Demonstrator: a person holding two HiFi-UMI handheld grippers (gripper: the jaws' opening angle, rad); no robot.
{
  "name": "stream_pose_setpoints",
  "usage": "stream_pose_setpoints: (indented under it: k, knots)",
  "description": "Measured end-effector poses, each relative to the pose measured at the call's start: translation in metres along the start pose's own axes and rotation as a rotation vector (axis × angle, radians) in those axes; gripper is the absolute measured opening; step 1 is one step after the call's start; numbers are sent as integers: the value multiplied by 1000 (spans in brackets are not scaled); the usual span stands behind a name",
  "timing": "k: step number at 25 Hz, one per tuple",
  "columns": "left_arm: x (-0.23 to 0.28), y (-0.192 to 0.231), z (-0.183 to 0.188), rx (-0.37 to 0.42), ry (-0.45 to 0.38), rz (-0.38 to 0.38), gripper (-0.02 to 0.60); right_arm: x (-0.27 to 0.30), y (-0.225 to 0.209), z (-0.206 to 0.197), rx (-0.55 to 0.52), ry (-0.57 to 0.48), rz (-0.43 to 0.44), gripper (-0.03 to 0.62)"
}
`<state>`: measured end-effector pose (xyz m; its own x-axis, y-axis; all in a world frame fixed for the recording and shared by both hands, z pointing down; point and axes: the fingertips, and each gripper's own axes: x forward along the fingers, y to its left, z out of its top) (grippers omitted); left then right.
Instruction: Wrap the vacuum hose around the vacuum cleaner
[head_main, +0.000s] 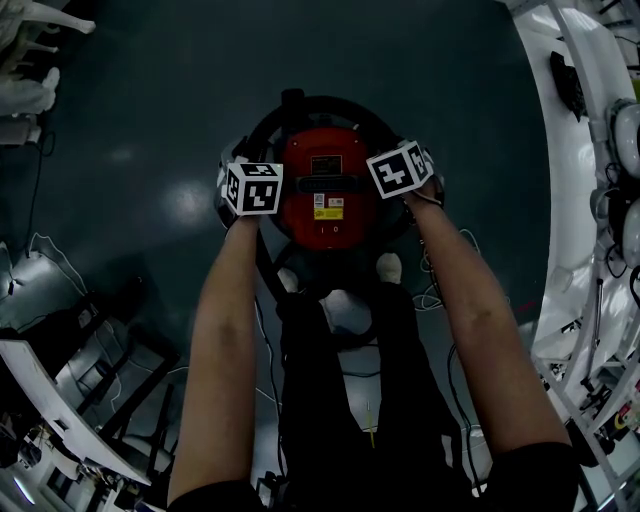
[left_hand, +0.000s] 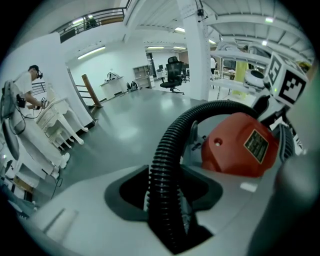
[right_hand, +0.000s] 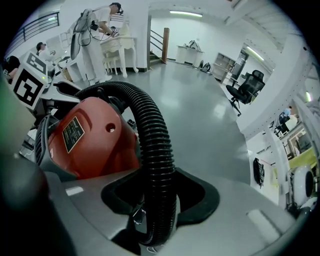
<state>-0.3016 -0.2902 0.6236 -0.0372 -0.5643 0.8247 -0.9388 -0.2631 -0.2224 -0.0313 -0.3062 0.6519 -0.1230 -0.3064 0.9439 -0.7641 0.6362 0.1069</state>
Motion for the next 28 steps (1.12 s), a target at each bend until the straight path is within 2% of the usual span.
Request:
stream_pose_setpoints:
  k: [4, 11, 18, 22, 28]
  knots:
    - [10, -2, -4, 12, 15, -11, 186, 9, -1, -3, -8, 17, -1, 183]
    - [19, -3, -6, 13, -17, 9, 190, 19, -4, -4, -35, 5, -16, 181]
    - [24, -4, -8, 70, -22, 27, 187, 25, -7, -6, -59, -18, -47, 179]
    - [30, -3, -9, 104, 2, 30, 187, 27, -8, -3, -85, -12, -57, 179]
    - [29, -2, -7, 104, -30, 34, 187, 25, -11, -3, -93, -40, -93, 184]
